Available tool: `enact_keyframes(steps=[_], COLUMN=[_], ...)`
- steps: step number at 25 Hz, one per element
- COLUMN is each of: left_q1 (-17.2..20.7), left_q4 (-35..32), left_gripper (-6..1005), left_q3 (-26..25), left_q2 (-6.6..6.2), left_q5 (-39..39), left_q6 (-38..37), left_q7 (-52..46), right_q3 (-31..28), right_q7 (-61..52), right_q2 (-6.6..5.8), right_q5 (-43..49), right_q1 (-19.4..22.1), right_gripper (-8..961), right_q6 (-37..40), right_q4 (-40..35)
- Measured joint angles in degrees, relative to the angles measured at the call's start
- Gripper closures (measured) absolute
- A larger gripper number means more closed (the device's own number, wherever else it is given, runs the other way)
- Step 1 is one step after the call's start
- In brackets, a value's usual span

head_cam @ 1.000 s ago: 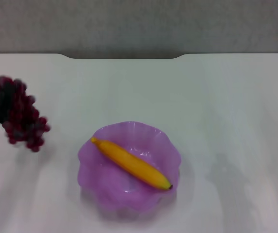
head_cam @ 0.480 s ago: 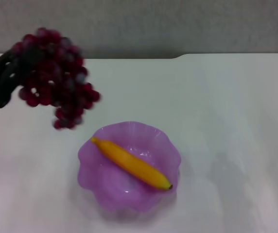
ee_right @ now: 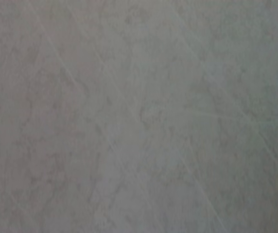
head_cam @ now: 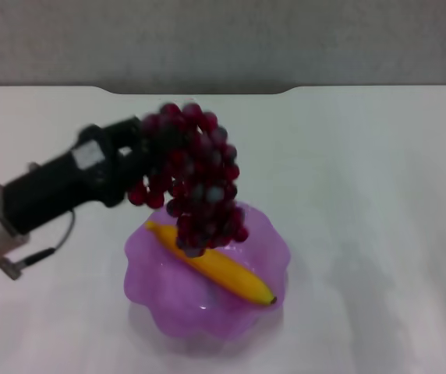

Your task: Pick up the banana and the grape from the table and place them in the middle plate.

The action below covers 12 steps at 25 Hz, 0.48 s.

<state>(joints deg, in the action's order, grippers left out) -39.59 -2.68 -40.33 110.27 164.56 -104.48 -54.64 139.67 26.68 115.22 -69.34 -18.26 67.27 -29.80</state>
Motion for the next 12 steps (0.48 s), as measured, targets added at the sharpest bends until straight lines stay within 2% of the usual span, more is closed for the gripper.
enact_keyframes(steps=[3, 6, 8, 12], left_q1=[-0.9, -0.7, -0.3, 0.5], left_q4=[-4.1, -5.0, -4.6, -2.9], left_gripper=[765, 767, 767, 768], left_q3=[0.0, 0.8, 2.2, 4.5], left_q2=[3.12, 5.24, 5.77, 6.00], left_q5=[0.0, 0.0, 0.0, 0.0], left_q6=[2.9, 6.7, 8.6, 12.7], left_q7=[2.5, 6.1, 7.6, 8.2], right_q3=[0.1, 0.1, 0.1, 0.1], right_q7=[0.0, 0.0, -0.1, -0.5], right_q2=[0.00, 0.00, 0.00, 0.00], right_q5=[0.1, 0.0, -0.1, 0.0], right_q1=[-0.1, -0.1, -0.1, -0.1], right_gripper=[955, 955, 955, 954], right_q6=[-0.4, -0.5, -0.5, -0.5], right_q4=[0.1, 0.4, 0.5, 0.5])
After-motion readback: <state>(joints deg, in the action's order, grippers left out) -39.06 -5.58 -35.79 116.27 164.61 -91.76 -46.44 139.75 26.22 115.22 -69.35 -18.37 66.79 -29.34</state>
